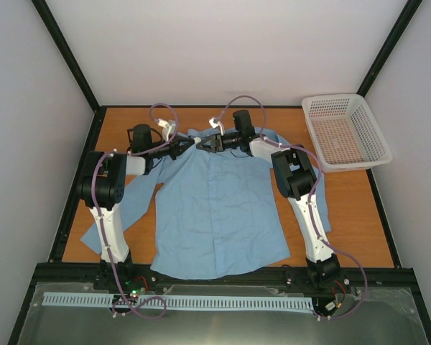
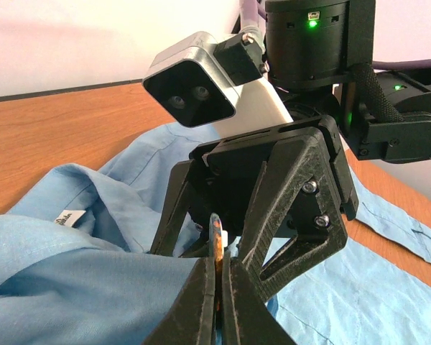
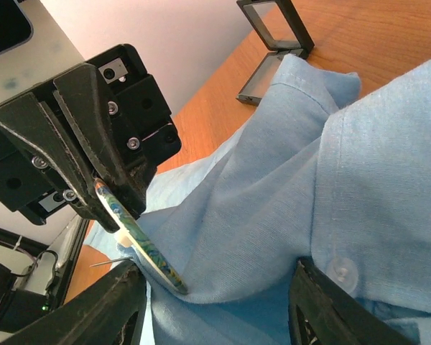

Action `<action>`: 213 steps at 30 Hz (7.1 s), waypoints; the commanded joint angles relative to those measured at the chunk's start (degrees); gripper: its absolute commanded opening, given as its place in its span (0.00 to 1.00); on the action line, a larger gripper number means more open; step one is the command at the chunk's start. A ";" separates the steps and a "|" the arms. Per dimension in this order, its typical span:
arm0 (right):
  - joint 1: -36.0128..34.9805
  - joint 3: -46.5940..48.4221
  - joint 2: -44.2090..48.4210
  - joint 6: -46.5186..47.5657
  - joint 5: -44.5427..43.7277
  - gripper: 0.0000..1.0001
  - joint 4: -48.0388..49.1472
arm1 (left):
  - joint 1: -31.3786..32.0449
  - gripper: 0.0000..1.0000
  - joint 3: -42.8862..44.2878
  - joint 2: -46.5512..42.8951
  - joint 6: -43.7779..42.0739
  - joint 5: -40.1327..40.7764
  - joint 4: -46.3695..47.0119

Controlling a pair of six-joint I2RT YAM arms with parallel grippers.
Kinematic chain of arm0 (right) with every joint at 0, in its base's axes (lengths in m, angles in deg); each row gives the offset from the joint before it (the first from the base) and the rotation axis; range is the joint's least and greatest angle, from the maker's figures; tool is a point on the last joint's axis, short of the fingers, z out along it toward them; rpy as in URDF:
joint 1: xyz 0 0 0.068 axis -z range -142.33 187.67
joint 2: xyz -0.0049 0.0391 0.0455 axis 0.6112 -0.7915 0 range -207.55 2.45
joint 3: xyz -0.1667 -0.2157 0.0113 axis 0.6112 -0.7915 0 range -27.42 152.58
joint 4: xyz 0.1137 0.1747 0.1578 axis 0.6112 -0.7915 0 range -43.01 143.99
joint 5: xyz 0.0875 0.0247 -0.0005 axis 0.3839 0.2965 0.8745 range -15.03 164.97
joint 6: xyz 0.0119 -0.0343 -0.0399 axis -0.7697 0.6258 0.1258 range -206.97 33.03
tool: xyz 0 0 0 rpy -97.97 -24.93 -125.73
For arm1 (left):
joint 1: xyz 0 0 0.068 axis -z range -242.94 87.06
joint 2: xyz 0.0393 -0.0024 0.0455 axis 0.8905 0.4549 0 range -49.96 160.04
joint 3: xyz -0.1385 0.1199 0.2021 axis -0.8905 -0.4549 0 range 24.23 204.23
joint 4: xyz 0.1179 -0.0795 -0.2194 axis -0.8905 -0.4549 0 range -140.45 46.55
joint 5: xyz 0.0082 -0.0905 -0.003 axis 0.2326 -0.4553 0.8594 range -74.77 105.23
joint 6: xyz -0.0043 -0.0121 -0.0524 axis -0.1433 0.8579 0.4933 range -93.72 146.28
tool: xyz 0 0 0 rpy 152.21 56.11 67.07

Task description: Pin the brooch onto the clothing

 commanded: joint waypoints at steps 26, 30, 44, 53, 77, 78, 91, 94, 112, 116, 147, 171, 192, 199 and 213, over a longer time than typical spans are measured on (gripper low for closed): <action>-0.34 7.47 -4.37 1.93 -0.36 0.39 -4.16 | 1.98 0.01 -1.28 -1.74 -6.87 -4.30 -0.64; -0.31 8.32 -4.95 1.59 -0.55 0.35 -4.57 | 2.32 0.01 -2.26 -2.84 -9.78 -4.98 -0.77; -0.24 11.77 -6.44 -2.82 -2.42 0.25 -6.80 | 5.90 0.01 -5.81 -8.95 -27.21 -2.72 -6.00; -0.19 13.07 -6.66 -12.08 -4.23 0.22 -5.10 | 9.99 0.01 -6.70 -11.45 -35.61 2.19 -9.32; 1.03 1.59 -0.35 -18.38 -4.20 0.38 9.37 | 6.86 0.01 -7.89 -10.35 -22.26 0.63 -0.30; 1.11 0.43 0.19 -17.14 -4.36 0.39 9.58 | 5.85 0.01 -6.80 -9.43 -20.09 0.56 -0.60; 1.24 -5.92 4.08 -6.02 -2.67 0.44 6.71 | 0.32 0.01 -4.51 -1.67 1.35 1.95 5.51; 1.24 -8.75 4.92 -6.12 -2.99 0.47 8.55 | -0.15 0.01 -5.01 -1.60 4.00 1.25 8.38; -0.18 -10.53 2.88 -12.57 2.31 0.45 23.33 | -1.37 0.01 -3.29 1.18 9.72 -3.07 8.96; -0.27 -10.07 2.15 -13.28 3.45 0.41 24.65 | -1.61 0.01 -3.01 1.59 9.89 -4.62 8.89; -1.39 -2.44 0.28 8.71 6.05 0.51 -2.02 | -2.48 0.01 -1.97 2.72 11.20 -8.04 9.57; -1.59 -4.21 -2.38 -2.12 10.54 0.35 12.07 | -2.57 0.01 -1.40 2.91 12.18 -11.44 11.42; -0.49 -6.90 -4.72 -20.64 10.09 0.44 34.22 | -2.59 0.01 -1.62 3.12 12.70 -11.87 11.94; -0.79 -4.57 -6.21 -21.51 10.08 0.42 33.82 | -2.55 0.01 -1.73 3.23 12.92 -12.21 12.24; -1.13 -2.71 -5.65 -15.44 11.21 0.48 27.02 | -2.61 0.01 -0.94 3.89 13.42 -14.47 11.81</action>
